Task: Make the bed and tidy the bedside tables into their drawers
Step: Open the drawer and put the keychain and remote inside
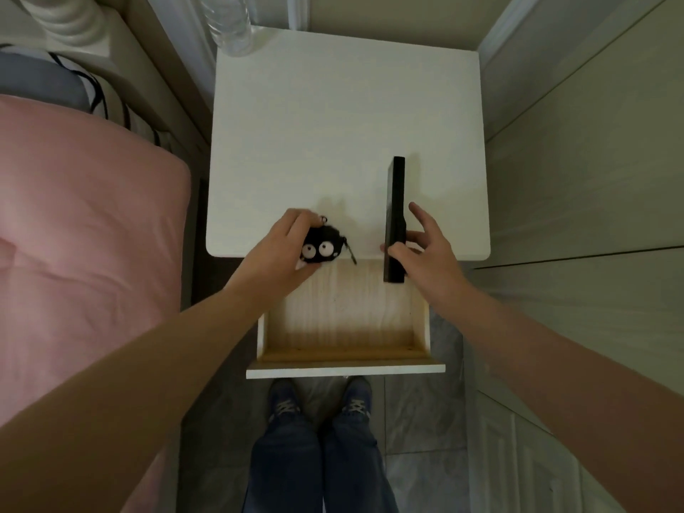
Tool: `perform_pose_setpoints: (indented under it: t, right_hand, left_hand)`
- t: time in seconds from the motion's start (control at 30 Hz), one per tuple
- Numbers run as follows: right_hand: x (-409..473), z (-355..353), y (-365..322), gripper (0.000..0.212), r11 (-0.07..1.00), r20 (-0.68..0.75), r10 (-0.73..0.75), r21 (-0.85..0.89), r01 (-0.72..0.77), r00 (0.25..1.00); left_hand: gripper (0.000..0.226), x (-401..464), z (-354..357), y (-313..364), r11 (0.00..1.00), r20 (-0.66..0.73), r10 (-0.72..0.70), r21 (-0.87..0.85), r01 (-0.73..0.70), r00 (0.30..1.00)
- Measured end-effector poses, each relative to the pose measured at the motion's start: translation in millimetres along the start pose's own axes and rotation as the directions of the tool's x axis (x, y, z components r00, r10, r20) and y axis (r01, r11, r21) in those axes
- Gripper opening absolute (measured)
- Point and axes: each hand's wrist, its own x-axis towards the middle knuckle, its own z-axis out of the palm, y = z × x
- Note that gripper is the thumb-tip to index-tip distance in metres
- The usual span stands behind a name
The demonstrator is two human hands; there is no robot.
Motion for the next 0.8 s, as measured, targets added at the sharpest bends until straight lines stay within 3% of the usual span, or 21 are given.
perform_pose_setpoints:
  t: [0.13, 0.27, 0.37, 0.5, 0.7, 0.8]
  right_hand:
    - [-29.9, -7.5, 34.6, 0.085, 0.978, 0.122, 0.022, -0.210, 0.004, 0.992]
    - [-44.4, -7.6, 71.3, 0.093, 0.868, 0.215, 0.009, -0.487, 0.100, 0.977]
    - [-37.6, -5.6, 98.8, 0.096, 0.689, 0.306, -0.040, -0.681, 0.248, 0.951]
    - [-17.4, 7.0, 128.8, 0.089, 0.427, 0.333, -0.031, -0.848, 0.314, 0.942]
    - [14.9, 29.1, 159.5, 0.075, 0.053, 0.353, 0.039, -0.935, 0.351, 0.935]
    - [21.7, 37.7, 173.2, 0.071, -0.028, 0.351, 0.064, -0.935, 0.353, 0.934]
  left_hand:
    - [0.060, -64.4, 16.4, -12.9, 0.995, 0.168, -0.043, 0.101, 0.026, 0.985]
    - [0.058, -97.4, 43.4, -24.8, 0.986, 0.252, -0.158, 0.084, 0.142, 0.955]
    - [0.055, -103.3, 63.0, -32.0, 0.974, 0.296, -0.221, 0.105, 0.199, 0.929]
    - [0.054, -97.3, 91.7, -43.0, 0.955, 0.322, -0.297, 0.116, 0.273, 0.899]
    - [0.058, -84.0, 135.6, -61.4, 0.938, 0.341, -0.315, 0.257, 0.234, 0.886]
    - [0.065, -78.6, 151.6, -70.9, 0.913, 0.388, -0.351, 0.345, 0.219, 0.852]
